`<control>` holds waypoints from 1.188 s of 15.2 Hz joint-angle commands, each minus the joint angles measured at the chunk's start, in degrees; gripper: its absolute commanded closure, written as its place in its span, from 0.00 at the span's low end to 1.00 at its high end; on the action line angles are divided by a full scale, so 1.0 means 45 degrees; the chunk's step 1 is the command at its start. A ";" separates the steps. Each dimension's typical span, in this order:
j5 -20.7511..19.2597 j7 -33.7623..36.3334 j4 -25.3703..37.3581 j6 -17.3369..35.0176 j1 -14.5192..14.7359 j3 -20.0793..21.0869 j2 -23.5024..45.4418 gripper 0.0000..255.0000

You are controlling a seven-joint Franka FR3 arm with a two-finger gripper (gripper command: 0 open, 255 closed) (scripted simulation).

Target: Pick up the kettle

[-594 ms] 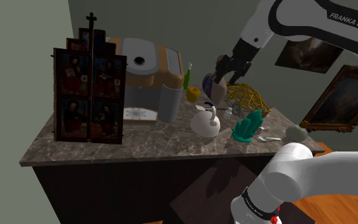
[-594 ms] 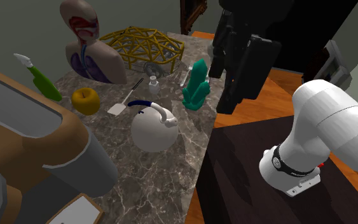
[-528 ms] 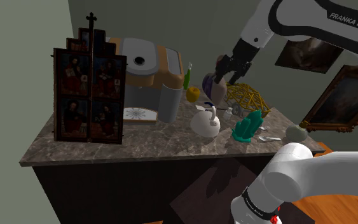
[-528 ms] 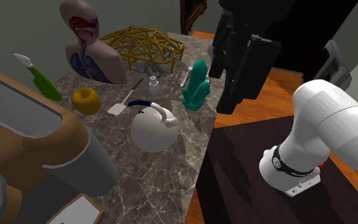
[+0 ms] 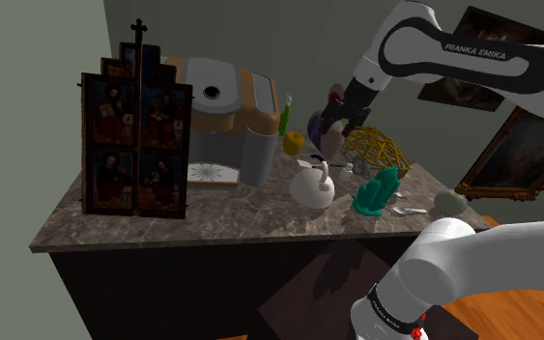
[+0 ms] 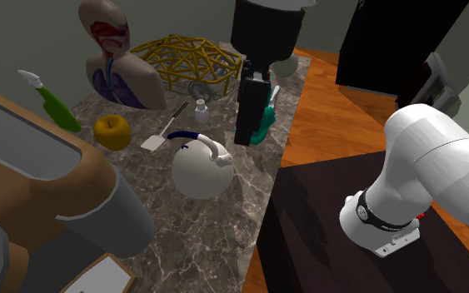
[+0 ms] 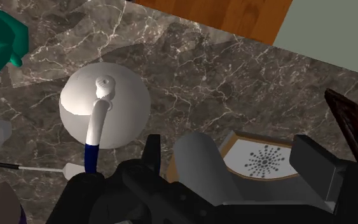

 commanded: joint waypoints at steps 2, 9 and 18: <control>-0.0162 -0.0298 -0.0427 0.1069 -0.0245 -0.0502 0.0695 0.00; -0.0247 -0.1068 -0.0562 0.3215 -0.0677 -0.1736 0.2870 0.00; 0.0629 -0.2454 0.0169 0.5537 -0.0953 -0.3300 0.6262 0.00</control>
